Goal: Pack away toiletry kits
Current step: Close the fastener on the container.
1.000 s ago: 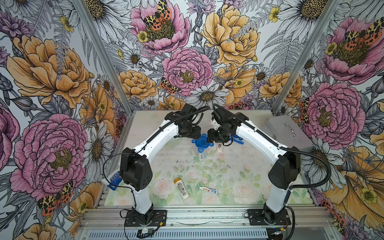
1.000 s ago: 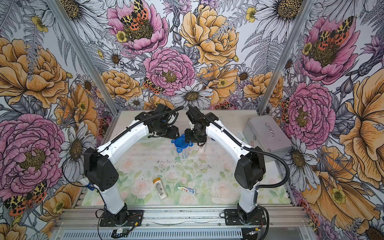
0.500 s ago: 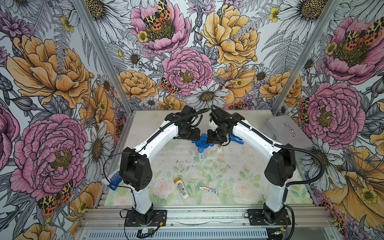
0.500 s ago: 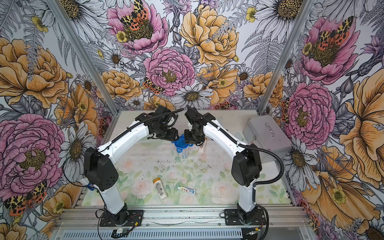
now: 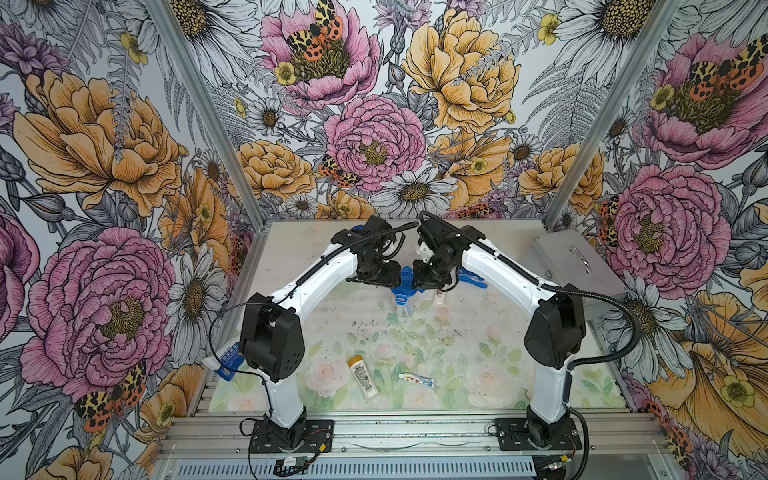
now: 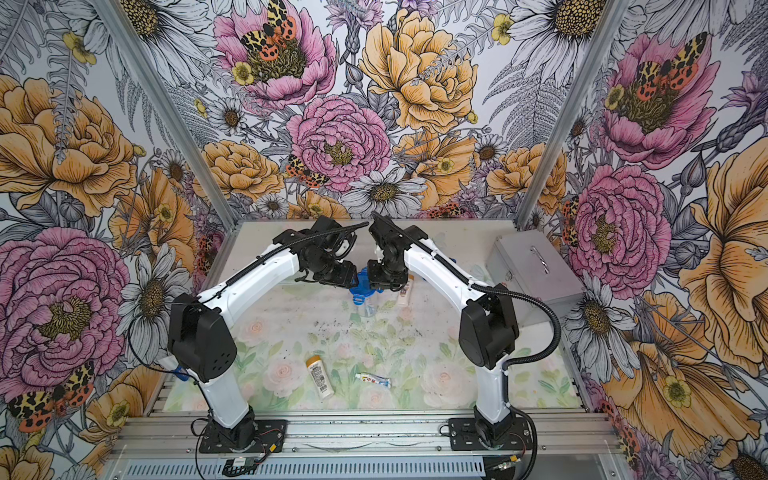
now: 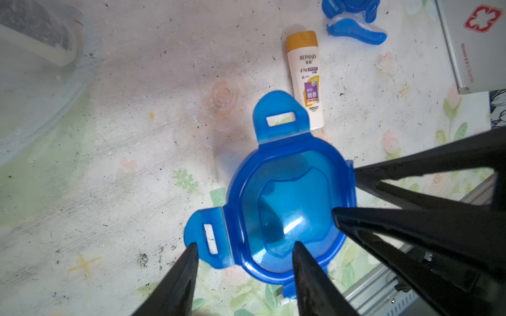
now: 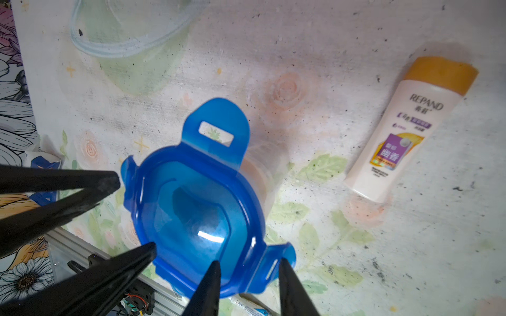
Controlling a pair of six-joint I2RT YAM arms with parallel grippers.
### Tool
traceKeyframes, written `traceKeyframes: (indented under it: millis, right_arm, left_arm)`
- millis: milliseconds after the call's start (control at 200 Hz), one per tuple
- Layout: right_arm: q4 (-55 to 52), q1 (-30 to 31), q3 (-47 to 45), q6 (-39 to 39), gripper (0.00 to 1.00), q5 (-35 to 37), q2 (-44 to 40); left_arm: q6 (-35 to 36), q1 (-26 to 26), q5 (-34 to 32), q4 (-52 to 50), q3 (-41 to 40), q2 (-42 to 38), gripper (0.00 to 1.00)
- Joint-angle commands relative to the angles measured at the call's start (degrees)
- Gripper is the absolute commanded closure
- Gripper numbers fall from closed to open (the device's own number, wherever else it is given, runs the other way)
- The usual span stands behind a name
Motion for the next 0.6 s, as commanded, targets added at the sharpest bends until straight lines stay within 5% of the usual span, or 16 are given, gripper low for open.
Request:
traceKeyframes:
  millis: [0,595]
  right_arm:
    - [0.4,-0.27,1.65,-0.46,0.65,-1.23,1.61]
    - [0.5,-0.25,1.13,-2.41,0.63,-5.03,3.41]
  left_arm:
    - [-0.31,0.63,1.37,0.2,-1.13,-0.94,0.45]
    - [-0.2,1.09,3.66,0.33,-2.56,-0.39,0.46]
